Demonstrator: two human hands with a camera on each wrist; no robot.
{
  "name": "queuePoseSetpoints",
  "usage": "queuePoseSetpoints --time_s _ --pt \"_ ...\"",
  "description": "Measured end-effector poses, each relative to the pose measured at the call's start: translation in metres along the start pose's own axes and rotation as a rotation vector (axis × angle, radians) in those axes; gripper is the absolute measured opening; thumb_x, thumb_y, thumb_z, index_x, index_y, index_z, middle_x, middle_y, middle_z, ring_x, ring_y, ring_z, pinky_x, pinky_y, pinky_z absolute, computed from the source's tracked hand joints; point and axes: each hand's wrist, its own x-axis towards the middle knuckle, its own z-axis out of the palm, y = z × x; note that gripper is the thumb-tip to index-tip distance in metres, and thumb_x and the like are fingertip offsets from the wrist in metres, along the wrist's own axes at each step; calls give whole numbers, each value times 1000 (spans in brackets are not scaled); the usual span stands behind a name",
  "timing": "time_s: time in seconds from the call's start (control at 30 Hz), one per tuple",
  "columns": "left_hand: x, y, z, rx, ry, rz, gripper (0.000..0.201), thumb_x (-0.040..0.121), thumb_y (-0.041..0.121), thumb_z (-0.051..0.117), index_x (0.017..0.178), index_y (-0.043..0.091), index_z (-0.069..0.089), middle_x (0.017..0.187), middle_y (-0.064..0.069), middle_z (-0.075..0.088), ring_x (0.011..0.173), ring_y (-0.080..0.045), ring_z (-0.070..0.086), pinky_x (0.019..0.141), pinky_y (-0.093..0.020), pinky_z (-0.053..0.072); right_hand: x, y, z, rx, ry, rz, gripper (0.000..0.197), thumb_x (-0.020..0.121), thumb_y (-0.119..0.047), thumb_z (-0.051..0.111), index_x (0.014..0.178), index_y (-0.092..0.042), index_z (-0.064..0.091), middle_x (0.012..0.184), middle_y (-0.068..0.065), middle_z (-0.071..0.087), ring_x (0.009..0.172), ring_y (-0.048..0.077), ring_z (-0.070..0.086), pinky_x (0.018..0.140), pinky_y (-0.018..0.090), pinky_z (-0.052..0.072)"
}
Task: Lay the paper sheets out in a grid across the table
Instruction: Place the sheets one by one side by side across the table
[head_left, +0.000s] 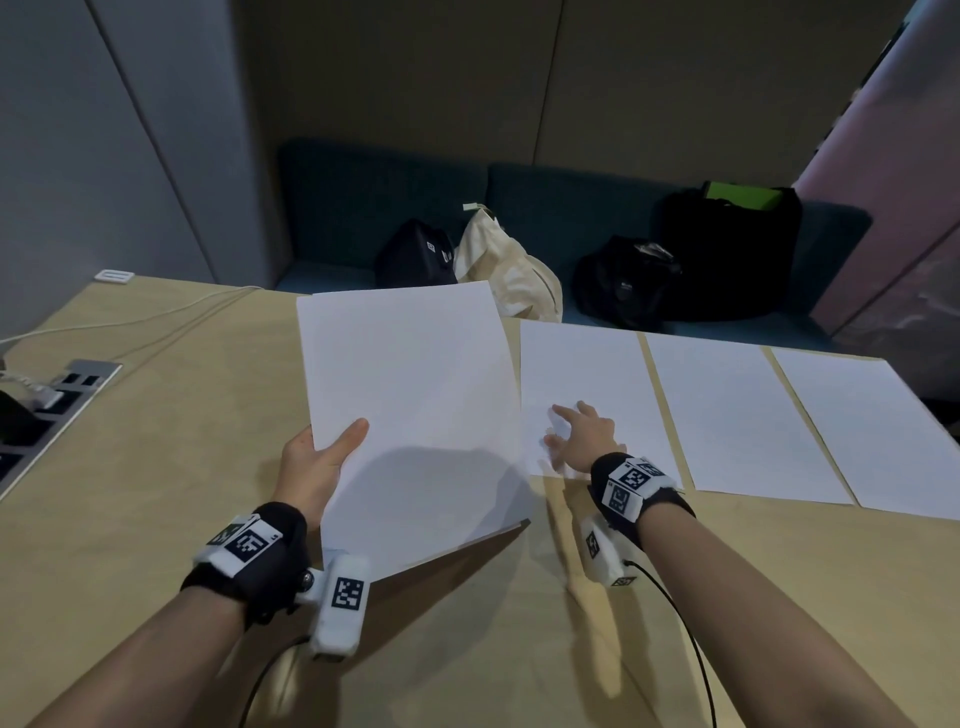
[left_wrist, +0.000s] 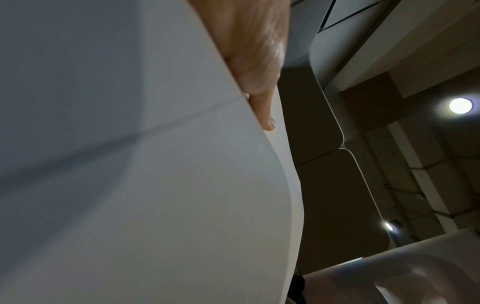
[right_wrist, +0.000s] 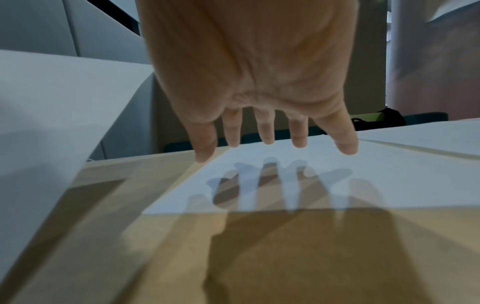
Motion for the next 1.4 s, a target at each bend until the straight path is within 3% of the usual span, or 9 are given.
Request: queuePoseSetpoints --time_s 0.1,0.2,0.3,0.4,0.47,0.7,0.9,1.13,1.4 --pt "-1 1 0 -7 3 8 29 88 14 61 115 4 59 103 -7 65 94 -24 61 70 -24 46 -2 -9 -9 161 126 -71 38 96 -28 45 130 -13 52 145 9 41 132 31 36 108 46 33" --pt "0 3 0 -15 2 8 31 88 14 61 117 4 59 107 -8 64 97 -24 61 80 -30 45 -8 -23 -18 434 91 -199 33 93 -30 53 106 -2 66 108 13 66 102 28 59 87 36 46" --pt "1 5 -2 -25 -5 8 26 88 15 61 113 7 59 102 -4 66 93 -23 61 74 -28 47 -19 -38 -20 644 -33 -264 22 81 -24 71 91 -6 63 80 3 62 73 18 59 67 23 50" --pt "0 7 -3 -38 2 25 22 88 14 61 109 9 58 93 1 65 88 -21 61 68 -24 46 -18 -46 -16 712 107 -214 18 71 -9 79 72 -11 60 66 2 58 59 14 54 58 20 48" --pt "0 7 -4 -28 18 36 23 87 15 63 109 9 59 98 -4 65 91 -22 61 78 -28 47 -16 -48 -14 772 202 -178 21 69 -6 79 65 -14 60 63 4 59 55 15 52 57 22 49" --pt "2 8 -16 -8 46 57 23 87 18 63 109 11 59 106 -7 64 97 -23 61 87 -30 44 -5 -54 -13 867 323 -142 2 84 -7 65 85 -6 64 68 0 58 69 18 56 62 20 47" --pt "9 12 -51 -50 148 54 31 87 19 64 116 10 60 113 -6 64 102 -23 60 92 -33 44 13 -62 -17 820 488 -41 18 92 -6 50 101 3 62 92 11 59 81 21 54 61 21 42" --pt "15 14 -91 -58 263 42 37 86 21 64 120 7 58 113 -6 62 107 -24 58 101 -39 43 35 -78 -8 501 380 85 27 94 0 41 108 13 59 115 29 62 109 40 58 88 38 47" --pt "14 19 -121 -139 319 30 41 89 19 60 127 3 54 116 -10 61 104 -25 58 91 -34 44 44 -91 14 397 370 129 29 92 3 33 119 6 41 119 30 55 108 42 56 85 43 44"
